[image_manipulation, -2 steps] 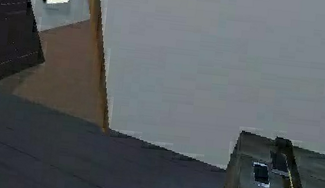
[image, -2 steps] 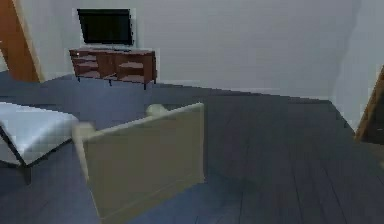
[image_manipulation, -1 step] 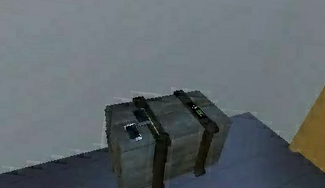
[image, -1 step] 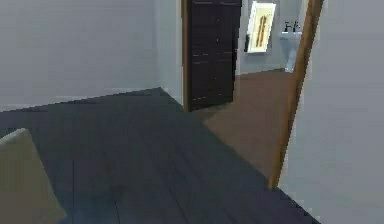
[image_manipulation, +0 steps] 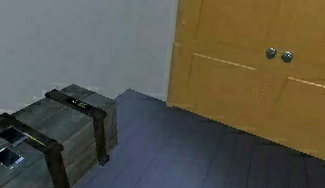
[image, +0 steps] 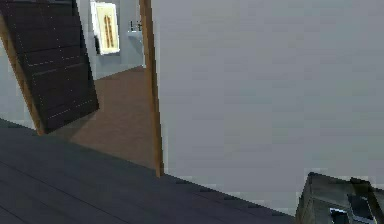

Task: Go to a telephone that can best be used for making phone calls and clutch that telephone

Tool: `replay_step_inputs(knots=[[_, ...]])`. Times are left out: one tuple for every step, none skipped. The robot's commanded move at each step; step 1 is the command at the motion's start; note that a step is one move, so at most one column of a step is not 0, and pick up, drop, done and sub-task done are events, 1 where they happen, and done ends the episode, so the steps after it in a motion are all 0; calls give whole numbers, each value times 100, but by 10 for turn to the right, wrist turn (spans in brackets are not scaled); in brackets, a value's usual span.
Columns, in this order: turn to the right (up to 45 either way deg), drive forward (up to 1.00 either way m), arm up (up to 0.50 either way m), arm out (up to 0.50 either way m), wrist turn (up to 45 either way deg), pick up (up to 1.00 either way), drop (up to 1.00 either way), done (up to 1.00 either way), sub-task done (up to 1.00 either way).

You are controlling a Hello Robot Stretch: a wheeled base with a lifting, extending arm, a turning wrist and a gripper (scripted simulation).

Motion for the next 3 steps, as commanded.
replay_step_inputs(knots=[[0, 45, 0, 0, 0, 0, 0, 0, 0], [-180, 0, 0, 0, 0, 0, 0, 0, 0], [0, 0, 50, 0, 0, 0, 0, 0, 0]])
